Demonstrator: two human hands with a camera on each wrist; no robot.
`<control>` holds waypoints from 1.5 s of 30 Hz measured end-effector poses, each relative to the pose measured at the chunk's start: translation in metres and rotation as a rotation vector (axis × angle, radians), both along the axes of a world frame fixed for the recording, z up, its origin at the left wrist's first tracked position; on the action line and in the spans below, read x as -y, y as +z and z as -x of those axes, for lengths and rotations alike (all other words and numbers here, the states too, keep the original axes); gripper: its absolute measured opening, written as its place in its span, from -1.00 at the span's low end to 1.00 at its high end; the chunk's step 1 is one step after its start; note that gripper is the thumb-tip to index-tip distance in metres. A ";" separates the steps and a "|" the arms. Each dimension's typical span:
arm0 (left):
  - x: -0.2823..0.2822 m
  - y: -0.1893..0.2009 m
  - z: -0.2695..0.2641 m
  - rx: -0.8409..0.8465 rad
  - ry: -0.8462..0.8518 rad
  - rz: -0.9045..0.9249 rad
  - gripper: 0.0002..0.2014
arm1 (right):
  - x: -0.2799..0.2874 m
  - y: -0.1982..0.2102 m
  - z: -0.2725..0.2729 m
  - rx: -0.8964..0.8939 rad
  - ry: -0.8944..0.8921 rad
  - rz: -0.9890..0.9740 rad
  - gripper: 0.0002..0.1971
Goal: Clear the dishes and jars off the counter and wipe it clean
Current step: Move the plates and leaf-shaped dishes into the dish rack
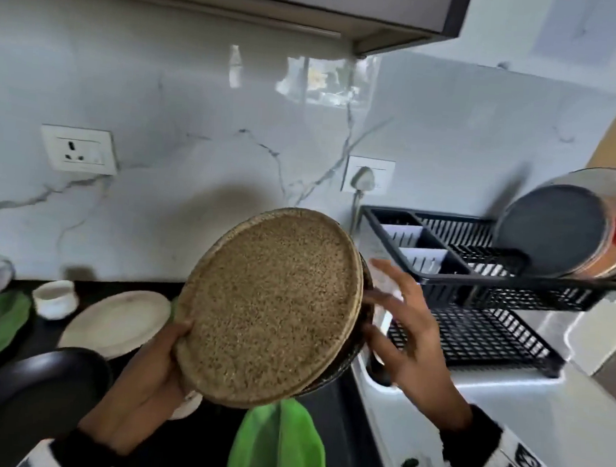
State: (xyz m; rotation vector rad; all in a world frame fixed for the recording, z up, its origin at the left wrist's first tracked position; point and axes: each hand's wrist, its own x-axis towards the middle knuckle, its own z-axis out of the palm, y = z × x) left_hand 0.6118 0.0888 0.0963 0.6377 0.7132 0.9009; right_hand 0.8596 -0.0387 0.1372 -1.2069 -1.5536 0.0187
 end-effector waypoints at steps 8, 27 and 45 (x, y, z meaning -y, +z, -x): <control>0.006 0.024 -0.060 0.096 -0.058 -0.126 -0.79 | 0.003 0.008 -0.041 -0.721 0.110 0.358 -0.59; -0.011 0.055 -0.073 -0.589 0.361 -1.184 -0.53 | 0.046 0.084 -0.281 -0.431 -0.790 -0.291 -0.66; -0.013 0.048 -0.070 -0.494 0.358 -0.906 -0.65 | 0.008 0.052 -0.361 -0.141 -1.200 0.096 -0.71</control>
